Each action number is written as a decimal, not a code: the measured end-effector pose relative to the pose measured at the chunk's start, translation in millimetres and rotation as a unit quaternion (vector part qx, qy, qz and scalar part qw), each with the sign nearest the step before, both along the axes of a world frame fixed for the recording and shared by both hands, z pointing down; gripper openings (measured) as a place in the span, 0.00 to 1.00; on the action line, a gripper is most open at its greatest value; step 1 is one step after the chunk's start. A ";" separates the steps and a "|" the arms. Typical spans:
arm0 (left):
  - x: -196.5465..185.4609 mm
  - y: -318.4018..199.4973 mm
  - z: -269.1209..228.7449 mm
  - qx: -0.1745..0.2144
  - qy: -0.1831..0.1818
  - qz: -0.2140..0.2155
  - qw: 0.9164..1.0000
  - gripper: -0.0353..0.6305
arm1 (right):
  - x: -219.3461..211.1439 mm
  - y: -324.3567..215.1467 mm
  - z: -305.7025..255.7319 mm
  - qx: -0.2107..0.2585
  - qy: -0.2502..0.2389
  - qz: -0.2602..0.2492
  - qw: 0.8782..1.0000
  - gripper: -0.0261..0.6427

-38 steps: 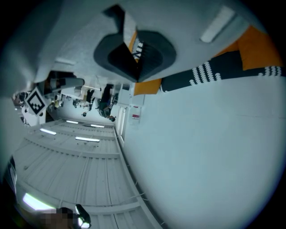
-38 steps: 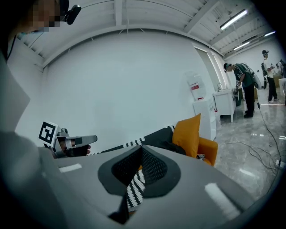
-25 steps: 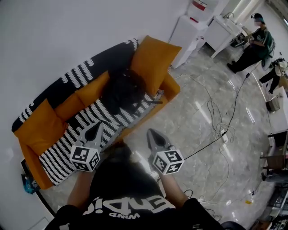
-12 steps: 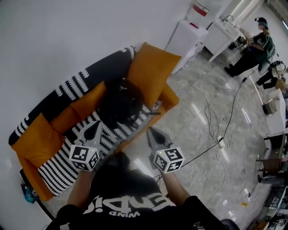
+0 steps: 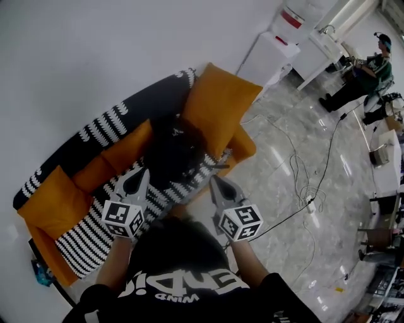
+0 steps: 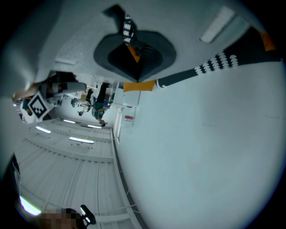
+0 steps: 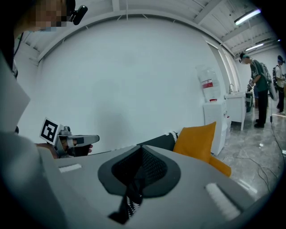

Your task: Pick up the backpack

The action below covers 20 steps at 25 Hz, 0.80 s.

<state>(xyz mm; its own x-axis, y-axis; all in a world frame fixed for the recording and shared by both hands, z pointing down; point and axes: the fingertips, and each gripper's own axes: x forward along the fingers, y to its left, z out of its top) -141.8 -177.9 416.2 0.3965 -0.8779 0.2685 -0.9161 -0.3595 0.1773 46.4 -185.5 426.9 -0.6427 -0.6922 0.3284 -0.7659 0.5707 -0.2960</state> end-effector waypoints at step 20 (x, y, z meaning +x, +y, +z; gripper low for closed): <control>15.0 -38.6 7.9 -0.013 0.032 -0.014 0.999 0.57 | 16.6 -49.7 9.2 -0.014 -0.016 -0.028 0.999 0.47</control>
<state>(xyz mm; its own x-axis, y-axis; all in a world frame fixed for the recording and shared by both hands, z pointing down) -126.8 -216.5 424.2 0.3886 -0.8821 0.2664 -0.9123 -0.3277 0.2457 63.0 -235.2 436.1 -0.6916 -0.6451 0.3249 -0.7220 0.6044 -0.3367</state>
